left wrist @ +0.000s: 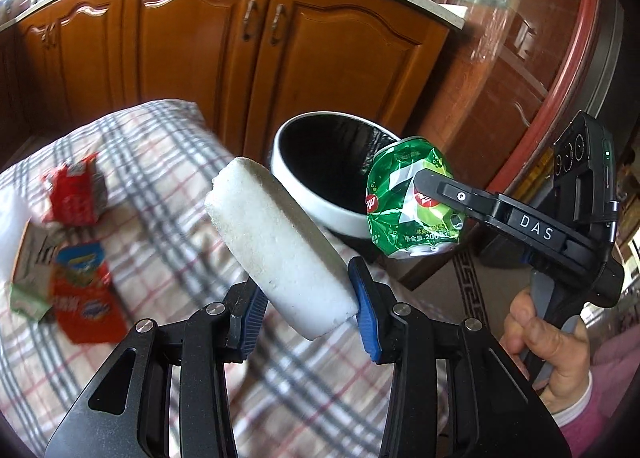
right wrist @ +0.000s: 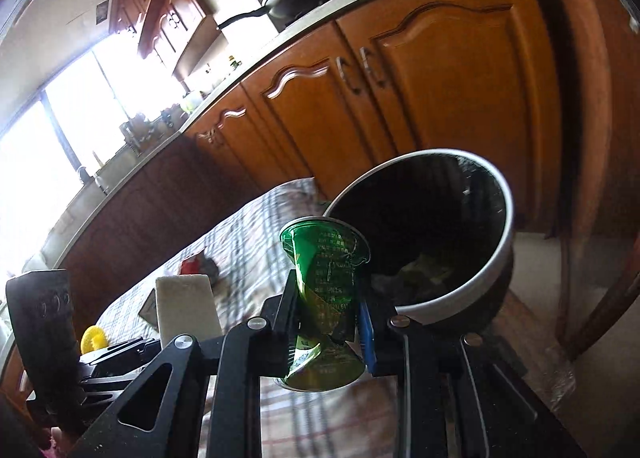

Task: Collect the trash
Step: 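Carry sponge and green bag over the bin and open both tools, then move both open tools back toward the remaining trash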

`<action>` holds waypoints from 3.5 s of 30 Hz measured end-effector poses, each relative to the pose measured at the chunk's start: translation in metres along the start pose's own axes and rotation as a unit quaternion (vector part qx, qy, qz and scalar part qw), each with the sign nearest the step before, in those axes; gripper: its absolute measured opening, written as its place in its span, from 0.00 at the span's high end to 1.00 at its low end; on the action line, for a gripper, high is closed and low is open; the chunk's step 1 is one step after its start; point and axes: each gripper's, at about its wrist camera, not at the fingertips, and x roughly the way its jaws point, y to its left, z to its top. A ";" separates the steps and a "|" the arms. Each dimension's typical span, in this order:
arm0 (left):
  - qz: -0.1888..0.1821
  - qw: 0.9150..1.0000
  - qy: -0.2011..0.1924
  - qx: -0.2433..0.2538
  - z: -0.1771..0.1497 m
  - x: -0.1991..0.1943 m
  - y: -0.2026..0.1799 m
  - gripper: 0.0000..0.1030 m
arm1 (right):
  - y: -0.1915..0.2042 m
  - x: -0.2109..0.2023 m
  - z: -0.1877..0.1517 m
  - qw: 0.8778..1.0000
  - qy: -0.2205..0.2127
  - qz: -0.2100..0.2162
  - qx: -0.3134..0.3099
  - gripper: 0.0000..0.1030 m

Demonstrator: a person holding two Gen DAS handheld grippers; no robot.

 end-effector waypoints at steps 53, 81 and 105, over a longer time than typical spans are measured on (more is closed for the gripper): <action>0.004 0.998 0.057 0.039 0.077 0.102 -0.034 0.32 | -0.079 0.044 0.059 0.998 0.009 -0.043 0.036 0.57; 0.096 0.986 -0.015 -0.137 -0.063 -0.059 0.095 0.29 | 0.034 0.028 -0.042 0.997 0.061 0.049 0.020 0.18; 0.203 0.958 -0.024 -0.203 -0.097 -0.099 0.187 0.29 | 0.083 0.051 -0.059 0.993 0.092 0.069 -0.003 0.18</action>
